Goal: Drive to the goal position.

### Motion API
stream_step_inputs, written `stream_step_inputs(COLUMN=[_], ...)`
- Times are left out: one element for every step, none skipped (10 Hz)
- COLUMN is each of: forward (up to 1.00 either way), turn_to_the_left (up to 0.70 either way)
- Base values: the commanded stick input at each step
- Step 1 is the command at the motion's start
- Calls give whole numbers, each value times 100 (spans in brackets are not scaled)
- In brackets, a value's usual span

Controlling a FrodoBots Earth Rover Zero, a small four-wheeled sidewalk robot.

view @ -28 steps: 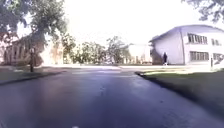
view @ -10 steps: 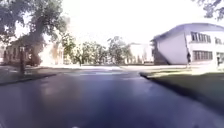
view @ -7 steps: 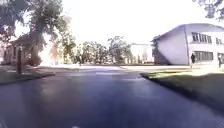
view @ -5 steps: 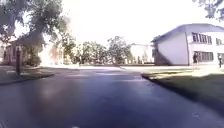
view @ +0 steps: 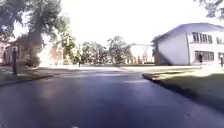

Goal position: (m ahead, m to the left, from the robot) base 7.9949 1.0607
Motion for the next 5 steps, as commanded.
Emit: stream_step_inputs(forward=[50,50,50,50,50], turn_to_the_left=[0,0,0,0,0])
